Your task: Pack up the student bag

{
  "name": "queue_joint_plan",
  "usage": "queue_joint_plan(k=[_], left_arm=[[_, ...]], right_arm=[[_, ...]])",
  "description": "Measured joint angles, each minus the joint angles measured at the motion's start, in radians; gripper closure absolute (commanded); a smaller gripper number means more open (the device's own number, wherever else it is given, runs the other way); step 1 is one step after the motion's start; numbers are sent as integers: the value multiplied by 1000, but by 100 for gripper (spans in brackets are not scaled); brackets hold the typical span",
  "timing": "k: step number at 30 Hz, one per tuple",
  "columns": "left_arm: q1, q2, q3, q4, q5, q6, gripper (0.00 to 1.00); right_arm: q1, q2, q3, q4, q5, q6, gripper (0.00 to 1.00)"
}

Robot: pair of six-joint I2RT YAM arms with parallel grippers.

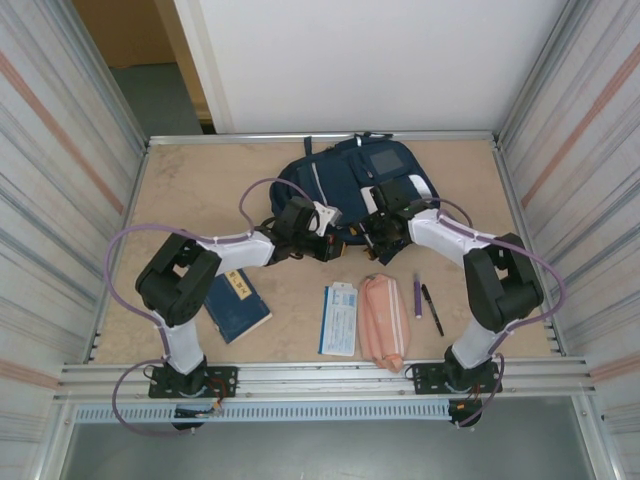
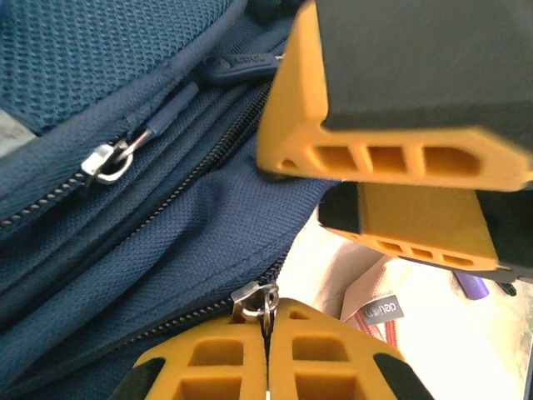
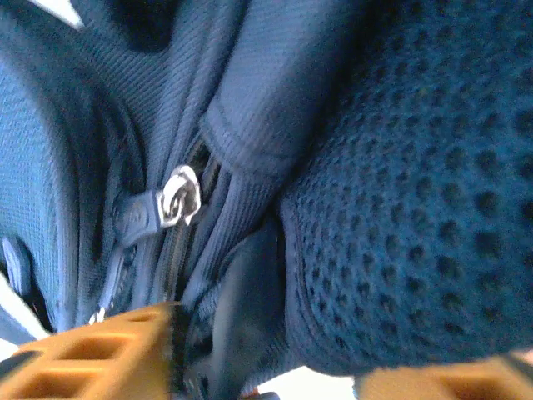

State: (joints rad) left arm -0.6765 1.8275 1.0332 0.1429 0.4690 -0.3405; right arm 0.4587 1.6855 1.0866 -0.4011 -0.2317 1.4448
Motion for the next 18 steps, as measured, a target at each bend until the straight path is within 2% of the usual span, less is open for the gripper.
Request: queue_joint_plan(k=[6,13,16,18], left_arm=[[7,-20,-17,-22,-52,19,100],[10,-128,-58,-97,-192,121,100],[24,-147,-63,-124,-243,141,100],[39,-147,-65,-124,-259,144,100]], right_arm=[[-39,-6,-1,12,-10,-33,81],[-150,-74,-67,30,-66,-140,89],[-207,-75,-68,31,-60,-213,92],[-236,-75,-68,29,-46,-263,88]])
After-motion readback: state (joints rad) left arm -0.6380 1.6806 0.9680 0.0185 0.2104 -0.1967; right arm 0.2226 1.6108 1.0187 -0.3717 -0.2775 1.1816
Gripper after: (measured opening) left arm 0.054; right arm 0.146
